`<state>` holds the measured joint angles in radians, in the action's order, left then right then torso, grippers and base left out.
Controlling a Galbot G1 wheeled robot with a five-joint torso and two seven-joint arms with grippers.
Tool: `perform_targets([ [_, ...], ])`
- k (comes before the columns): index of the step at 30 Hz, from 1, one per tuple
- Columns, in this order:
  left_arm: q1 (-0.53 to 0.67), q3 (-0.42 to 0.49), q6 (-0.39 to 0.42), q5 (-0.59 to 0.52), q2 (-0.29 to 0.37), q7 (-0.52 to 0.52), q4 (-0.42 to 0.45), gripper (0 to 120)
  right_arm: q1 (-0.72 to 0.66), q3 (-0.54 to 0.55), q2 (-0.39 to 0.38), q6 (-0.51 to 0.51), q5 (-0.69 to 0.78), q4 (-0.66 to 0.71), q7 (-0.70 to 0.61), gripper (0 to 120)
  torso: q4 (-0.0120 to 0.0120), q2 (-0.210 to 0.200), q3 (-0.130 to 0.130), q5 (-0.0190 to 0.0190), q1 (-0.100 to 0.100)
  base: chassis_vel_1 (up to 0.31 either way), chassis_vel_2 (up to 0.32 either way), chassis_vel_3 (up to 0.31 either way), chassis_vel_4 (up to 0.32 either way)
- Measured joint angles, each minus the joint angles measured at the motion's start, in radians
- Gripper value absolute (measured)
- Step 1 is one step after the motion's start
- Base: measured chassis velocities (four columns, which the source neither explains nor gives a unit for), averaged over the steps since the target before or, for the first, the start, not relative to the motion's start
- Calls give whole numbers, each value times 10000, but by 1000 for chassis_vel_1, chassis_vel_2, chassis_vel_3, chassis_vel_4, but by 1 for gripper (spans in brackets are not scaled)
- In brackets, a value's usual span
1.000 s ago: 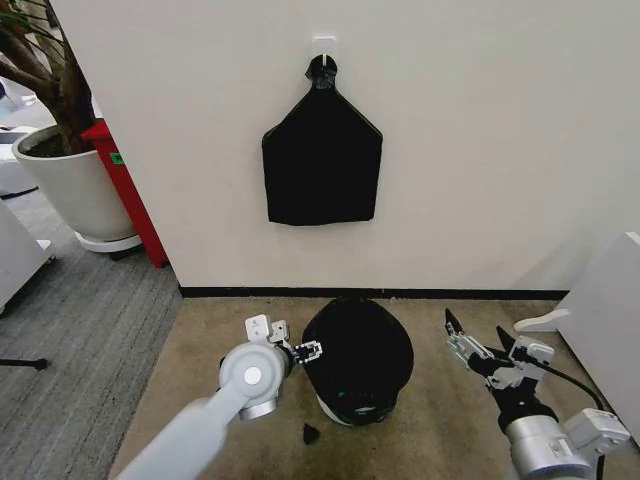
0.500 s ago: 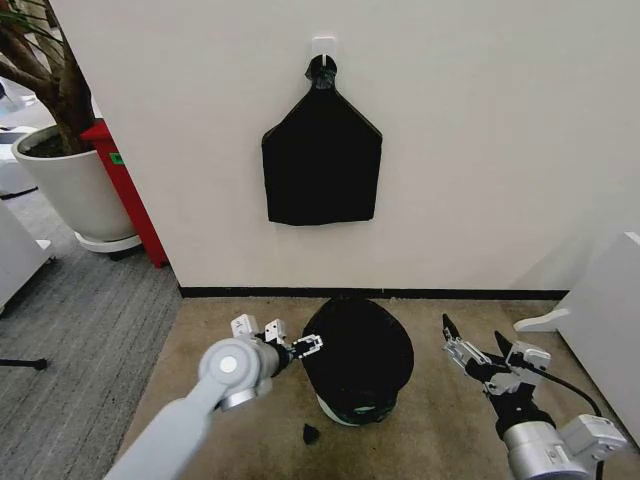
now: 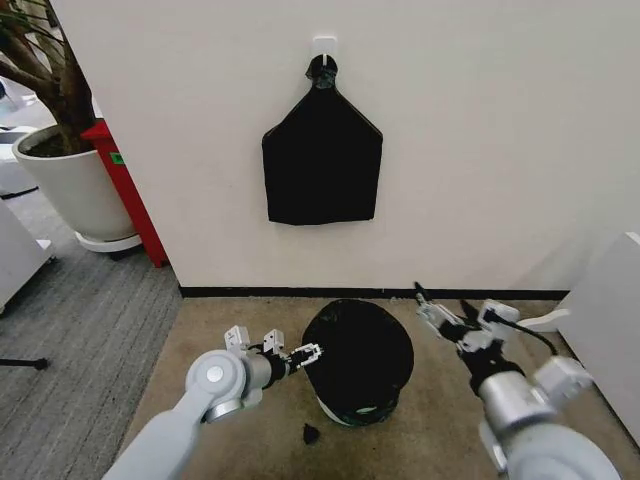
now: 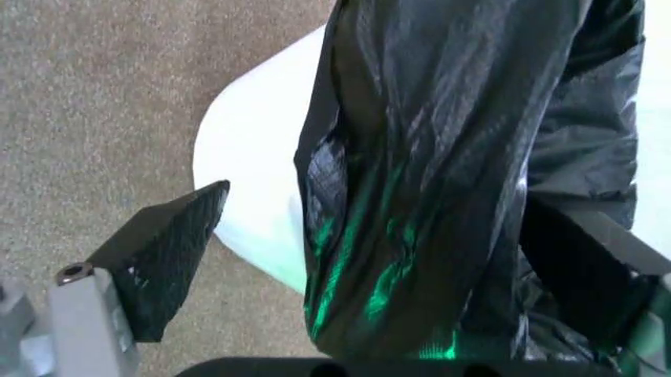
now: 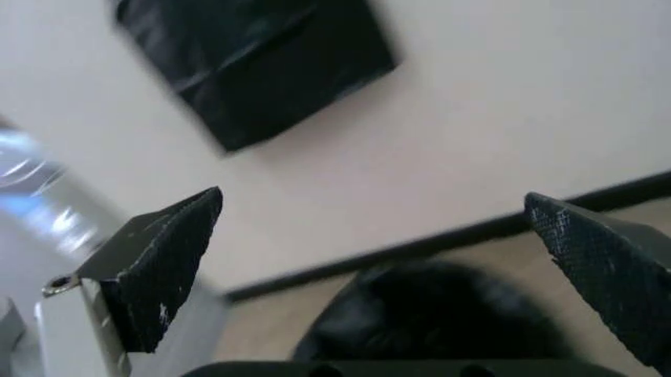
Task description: Place the garbage bag over the trash bin.
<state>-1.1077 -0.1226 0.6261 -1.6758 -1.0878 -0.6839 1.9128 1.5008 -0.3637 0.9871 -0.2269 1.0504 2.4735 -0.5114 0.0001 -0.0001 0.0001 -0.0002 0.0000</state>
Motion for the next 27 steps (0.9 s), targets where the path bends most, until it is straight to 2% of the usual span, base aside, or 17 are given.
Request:
perform_targets([
  [3, -137, -1, -136, 109, -73, 69, 101, 100, -1043, 386, -523, -280, 1013, -436, -71, 100, 3, -1, 1, 3, 0, 0, 0, 0, 0],
  [6, -295, -6, -238, 188, -71, 350, 238, 100, -1263, 389, -658, -327, 1133, -627, 51, 100, 2, -1, 1, 3, 1, 0, 0, 0, 0],
  [12, -644, -35, -541, 1085, 7, 1069, 704, 100, -673, 197, -487, -385, 882, -511, 183, 100, -3, -1, 0, 3, 0, 0, 0, 0, 0],
  [14, -860, -43, -977, 2280, 74, 1564, 1140, 100, -383, 90, -331, -384, 538, -348, 191, 100, -4, 0, 0, 2, 0, 0, 0, 0, 0],
  [17, -1398, -79, -2500, 4453, 427, 2784, 2027, 100, -13, -171, -168, -296, -380, -182, 277, 100, -1, 0, -1, 0, 0, 0, 0, 0, 0],
  [18, -1490, -91, -2780, 4913, 512, 3005, 2175, 100, 76, -240, -139, -255, -581, -172, 321, 100, 0, 0, -1, 2, 0, 0, 0, 0, 0],
  [19, -1490, -91, -2780, 4913, 512, 3005, 2175, 100, 76, -240, -139, -255, -581, -172, 321, 100, 0, 0, -1, 2, 0, 0, 0, 0, 0],
  [20, -1769, -201, -3579, 6312, 788, 3617, 2578, 100, 429, -525, -36, -117, -1290, -162, 509, 100, 0, 0, -1, 2, 0, 0, 0, 0, 0],
  [21, -1890, -305, -3847, 6800, 900, 3781, 2724, 100, 600, -670, 15, -43, -1633, -167, 637, 100, -1, 0, -1, 2, 0, 0, 0, 0, 0],
  [23, -2284, -863, -4751, 8475, 1223, 4132, 3058, 100, 1345, -1230, 241, 459, -3082, -349, 1311, 100, 1, 0, -2, 1, 0, 0, 0, 0, 0],
  [24, -2404, -1086, -5012, 8926, 1318, 4194, 3127, 100, 1594, -1399, 318, 672, -3522, -443, 1574, 100, -2, 0, -2, 2, 0, 0, 0, 0, 0],
  [25, -2708, -1666, -5558, 9792, 1484, 4335, 3224, 100, 2079, -1791, 506, 1163, -4373, -678, 2133, 100, -2, 0, -2, 3, 0, 0, 0, 0, 0],
  [26, -2708, -1666, -5558, 9792, 1484, 4335, 3224, 100, 2079, -1791, 506, 1163, -4373, -678, 2133, 100, -2, 0, -2, 3, 0, 0, 0, 0, 0],
  [27, -3056, -2271, -6081, 10470, 1618, 4486, 3232, 100, 2539, -2179, 719, 1724, -5042, -929, 2613, 100, -3, 1, -2, -5, 0, 0, 0, 0, 0],
])
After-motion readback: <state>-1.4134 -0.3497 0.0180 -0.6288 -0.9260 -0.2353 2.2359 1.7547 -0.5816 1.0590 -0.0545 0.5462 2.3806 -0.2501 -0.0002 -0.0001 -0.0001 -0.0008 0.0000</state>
